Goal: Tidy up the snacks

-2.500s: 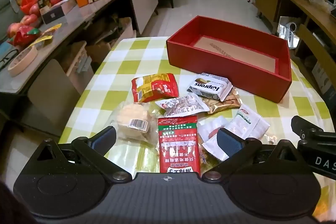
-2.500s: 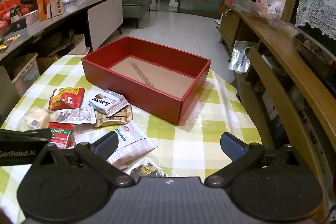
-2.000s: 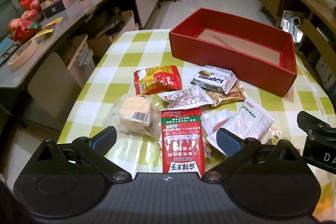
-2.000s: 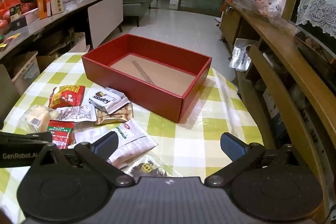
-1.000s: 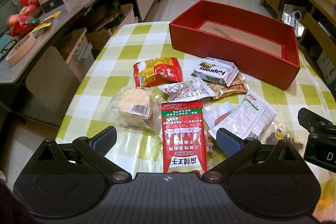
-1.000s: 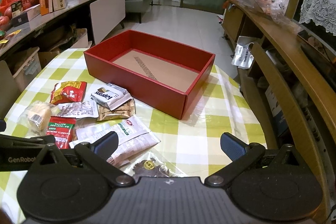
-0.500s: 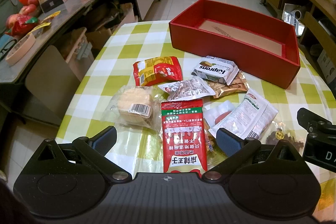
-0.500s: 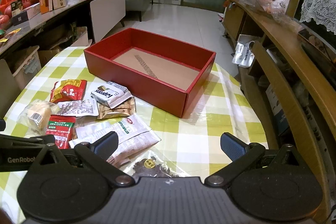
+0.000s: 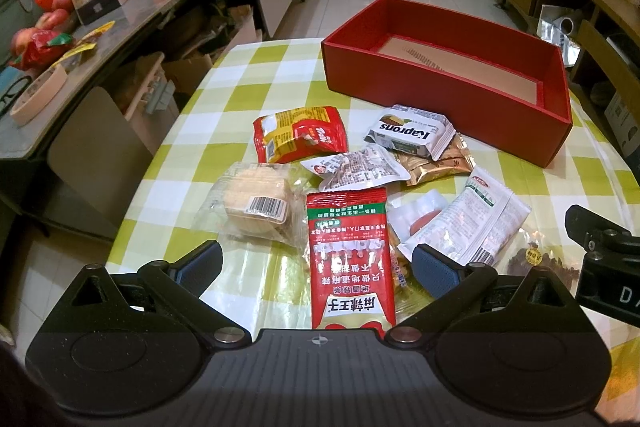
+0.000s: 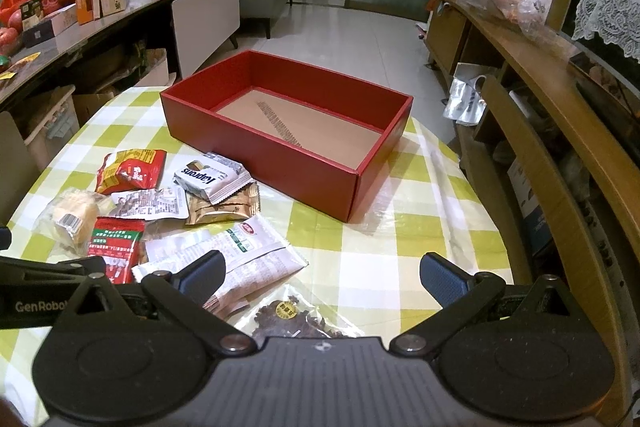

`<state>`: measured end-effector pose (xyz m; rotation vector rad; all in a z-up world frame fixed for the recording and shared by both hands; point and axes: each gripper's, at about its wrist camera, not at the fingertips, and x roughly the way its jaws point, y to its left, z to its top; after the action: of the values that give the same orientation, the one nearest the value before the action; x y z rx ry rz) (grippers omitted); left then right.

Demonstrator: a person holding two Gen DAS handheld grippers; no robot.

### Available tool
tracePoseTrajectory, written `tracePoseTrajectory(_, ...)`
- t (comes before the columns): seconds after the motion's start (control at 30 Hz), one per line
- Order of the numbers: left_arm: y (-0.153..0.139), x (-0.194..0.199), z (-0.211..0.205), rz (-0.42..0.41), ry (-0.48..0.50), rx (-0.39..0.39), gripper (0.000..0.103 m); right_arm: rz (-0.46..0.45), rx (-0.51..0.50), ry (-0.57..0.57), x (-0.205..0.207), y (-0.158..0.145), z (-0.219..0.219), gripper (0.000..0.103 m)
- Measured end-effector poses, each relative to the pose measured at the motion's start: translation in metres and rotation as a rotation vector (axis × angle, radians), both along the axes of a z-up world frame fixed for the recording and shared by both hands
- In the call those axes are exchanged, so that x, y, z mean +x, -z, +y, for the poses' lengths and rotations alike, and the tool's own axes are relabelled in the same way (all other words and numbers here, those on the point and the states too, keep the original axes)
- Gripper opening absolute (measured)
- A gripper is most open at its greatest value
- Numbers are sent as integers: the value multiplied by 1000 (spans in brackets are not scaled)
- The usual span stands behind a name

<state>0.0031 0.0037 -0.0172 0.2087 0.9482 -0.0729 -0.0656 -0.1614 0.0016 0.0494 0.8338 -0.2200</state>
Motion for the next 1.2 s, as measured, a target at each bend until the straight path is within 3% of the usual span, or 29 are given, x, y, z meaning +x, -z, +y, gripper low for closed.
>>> tracePoseTrajectory(1.2,5,0,-3,15,9,13,102,27,4,-1,2,4,-2,103)
